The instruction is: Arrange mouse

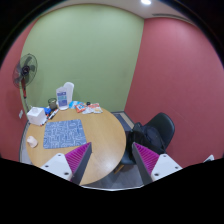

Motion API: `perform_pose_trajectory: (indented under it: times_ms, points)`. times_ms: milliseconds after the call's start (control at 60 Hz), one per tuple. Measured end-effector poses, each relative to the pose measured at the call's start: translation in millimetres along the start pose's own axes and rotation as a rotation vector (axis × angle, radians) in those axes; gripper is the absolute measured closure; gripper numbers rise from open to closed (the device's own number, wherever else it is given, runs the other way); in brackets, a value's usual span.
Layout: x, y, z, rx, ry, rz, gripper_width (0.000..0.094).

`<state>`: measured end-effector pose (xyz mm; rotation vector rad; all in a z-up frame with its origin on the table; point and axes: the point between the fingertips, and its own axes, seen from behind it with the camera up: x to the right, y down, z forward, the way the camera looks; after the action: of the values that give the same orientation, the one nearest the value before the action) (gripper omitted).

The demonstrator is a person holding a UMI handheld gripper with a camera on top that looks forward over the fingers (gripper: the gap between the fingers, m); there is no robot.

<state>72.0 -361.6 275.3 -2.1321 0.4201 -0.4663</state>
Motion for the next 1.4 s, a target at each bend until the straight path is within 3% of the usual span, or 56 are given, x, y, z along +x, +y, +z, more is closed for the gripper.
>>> perform_pose_trajectory:
  times_ms: [133, 350, 600, 883, 1067, 1400]
  points:
    - [-16.8, 17.6, 10.7, -0.038, -0.008, -0.021, 0.0108]
    - [-93.2, 91.4, 14.1, -0.098, -0.031, -0.023, 0.0108]
    - [-257.3, 156.0, 26.4, -0.149, -0.218, -0.04, 0.0106]
    - [-440.4, 148.1, 77.0, -0.086, -0.41, -0.089, 0.0104]
    - [-499.7, 136.3, 124.1, -0.076, -0.415, -0.152, 0.0104]
    - [-536.5, 99.7, 189.0, -0.038, -0.415, -0.214, 0.0104]
